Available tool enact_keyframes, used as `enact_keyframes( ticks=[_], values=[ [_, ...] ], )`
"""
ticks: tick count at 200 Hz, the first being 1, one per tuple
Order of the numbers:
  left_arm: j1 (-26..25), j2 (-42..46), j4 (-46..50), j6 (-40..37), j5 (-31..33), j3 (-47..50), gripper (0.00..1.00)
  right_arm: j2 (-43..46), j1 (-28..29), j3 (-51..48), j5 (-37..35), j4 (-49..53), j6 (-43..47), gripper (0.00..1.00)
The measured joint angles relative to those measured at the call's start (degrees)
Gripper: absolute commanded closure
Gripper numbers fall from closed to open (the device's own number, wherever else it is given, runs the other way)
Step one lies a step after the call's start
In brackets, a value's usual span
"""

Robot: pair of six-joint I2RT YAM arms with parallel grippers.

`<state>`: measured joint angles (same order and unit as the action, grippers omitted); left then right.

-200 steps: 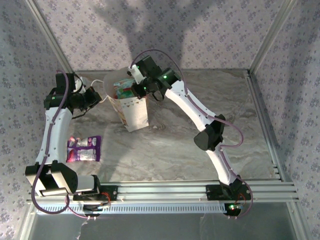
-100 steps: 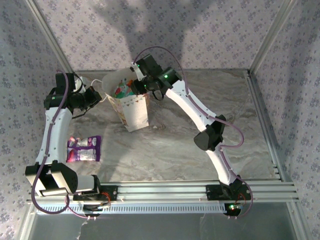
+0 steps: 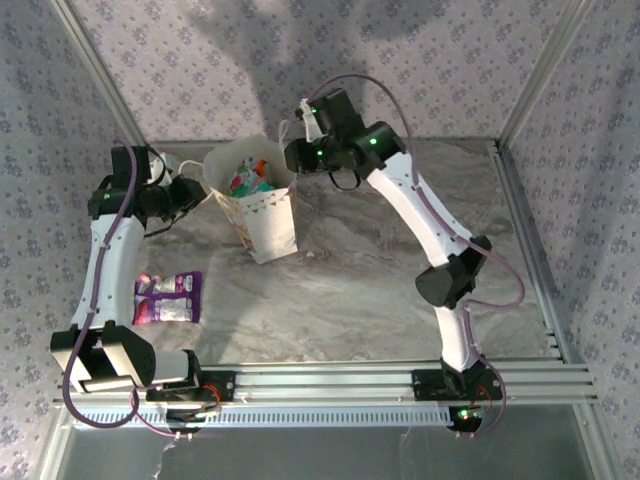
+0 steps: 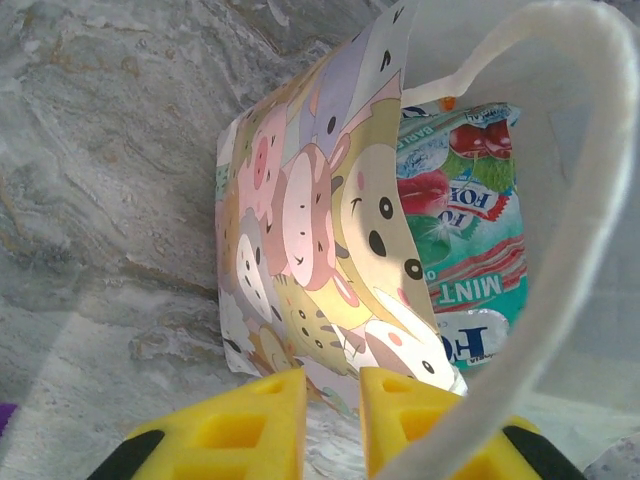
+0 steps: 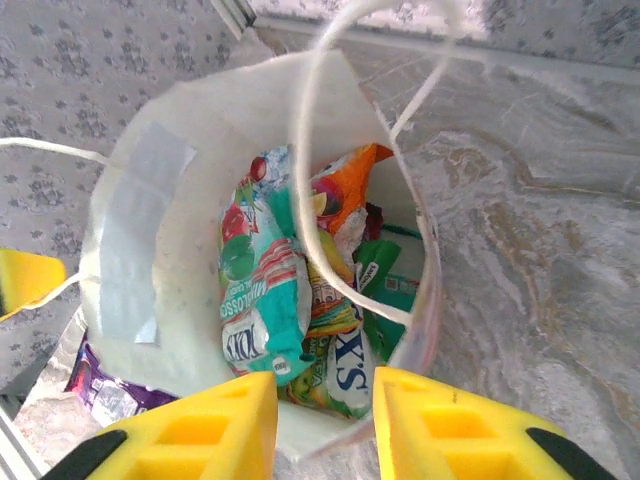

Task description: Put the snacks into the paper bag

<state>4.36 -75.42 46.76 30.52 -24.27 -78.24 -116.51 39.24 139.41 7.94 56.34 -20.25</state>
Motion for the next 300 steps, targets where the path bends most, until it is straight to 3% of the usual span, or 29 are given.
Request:
enact_keyframes(
  ticks=[66, 117, 213, 232, 249, 300],
  values=[
    [-0.4, 0.0, 1.7, -0.6, 0.0, -0.2, 0.75, 5.4, -1.8, -6.4, 3.3, -3.0, -0.2, 0.63],
    [-0.4, 0.7, 3.7, -1.5, 0.7, -1.6, 0.68, 0.7, -1.6, -3.6, 5.1, -4.0, 0.2, 0.51],
    [-0.6, 13.3, 13.5, -5.4, 6.2, -1.5, 0.61, -5.8, 0.8, 1.1, 0.1, -4.2, 2.3, 0.51],
    [-0.6, 15.0, 15.0, -5.9, 7.2, -0.2, 0.61, -6.0, 1.0, 1.3, -1.6, -4.4, 2.3, 0.57],
    [-0.6, 16.7, 16.7, -6.1, 8.6, 1.7, 0.61, -6.6, 1.1, 1.8, -3.2, -5.0, 2.7, 0.75],
    [-0.6, 19.0, 19.7, -5.4, 14.5, 8.3, 0.60, -8.1, 1.1, 2.9, -6.9, -5.6, 2.6, 0.94]
  ],
)
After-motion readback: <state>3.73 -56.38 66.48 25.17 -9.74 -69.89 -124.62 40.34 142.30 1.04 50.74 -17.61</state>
